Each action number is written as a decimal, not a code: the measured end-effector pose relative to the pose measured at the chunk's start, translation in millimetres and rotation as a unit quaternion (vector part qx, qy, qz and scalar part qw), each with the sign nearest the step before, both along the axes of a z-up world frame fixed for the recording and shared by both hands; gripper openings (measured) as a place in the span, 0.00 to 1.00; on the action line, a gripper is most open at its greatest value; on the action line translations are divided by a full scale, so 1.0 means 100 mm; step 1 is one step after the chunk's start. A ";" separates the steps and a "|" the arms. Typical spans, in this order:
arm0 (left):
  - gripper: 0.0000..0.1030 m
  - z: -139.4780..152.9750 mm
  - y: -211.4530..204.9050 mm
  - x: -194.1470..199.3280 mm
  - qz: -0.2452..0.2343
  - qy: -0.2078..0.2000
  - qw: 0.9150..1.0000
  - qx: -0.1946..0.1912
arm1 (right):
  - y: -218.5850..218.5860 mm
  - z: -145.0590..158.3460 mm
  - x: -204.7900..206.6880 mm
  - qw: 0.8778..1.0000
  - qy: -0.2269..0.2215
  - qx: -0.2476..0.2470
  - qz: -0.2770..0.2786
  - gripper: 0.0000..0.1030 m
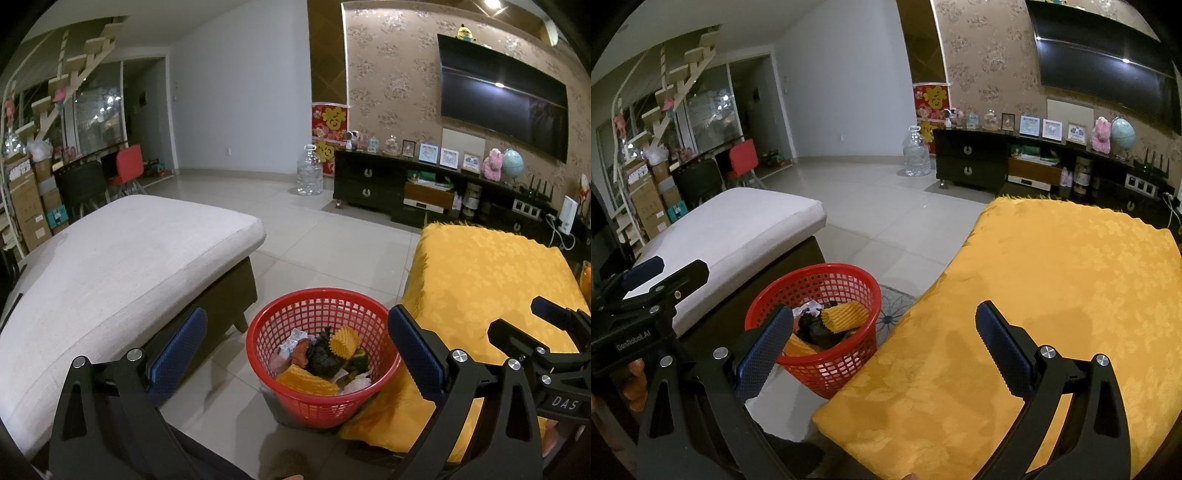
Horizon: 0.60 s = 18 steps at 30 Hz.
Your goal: Collect trash
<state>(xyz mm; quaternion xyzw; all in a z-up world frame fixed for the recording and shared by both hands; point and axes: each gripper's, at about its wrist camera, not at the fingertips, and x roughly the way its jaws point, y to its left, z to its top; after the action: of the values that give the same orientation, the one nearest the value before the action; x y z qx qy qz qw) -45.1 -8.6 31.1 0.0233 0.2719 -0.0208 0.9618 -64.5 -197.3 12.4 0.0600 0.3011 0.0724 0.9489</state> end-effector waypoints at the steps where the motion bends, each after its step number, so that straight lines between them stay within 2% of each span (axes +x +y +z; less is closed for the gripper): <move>1: 0.92 0.00 0.00 0.00 0.000 0.000 1.000 0.000 | 0.01 0.00 0.00 1.000 0.000 0.000 0.000 0.93; 18: 0.92 -0.02 -0.03 -0.01 -0.003 0.002 1.000 0.001 | 0.02 0.00 0.00 1.000 0.000 -0.001 0.001 0.93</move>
<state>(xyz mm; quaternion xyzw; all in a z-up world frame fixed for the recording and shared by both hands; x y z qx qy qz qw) -46.2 -11.8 29.1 0.0247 0.2742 -0.0237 0.9611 -64.6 -195.0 12.4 0.0588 0.3011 0.0728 0.9490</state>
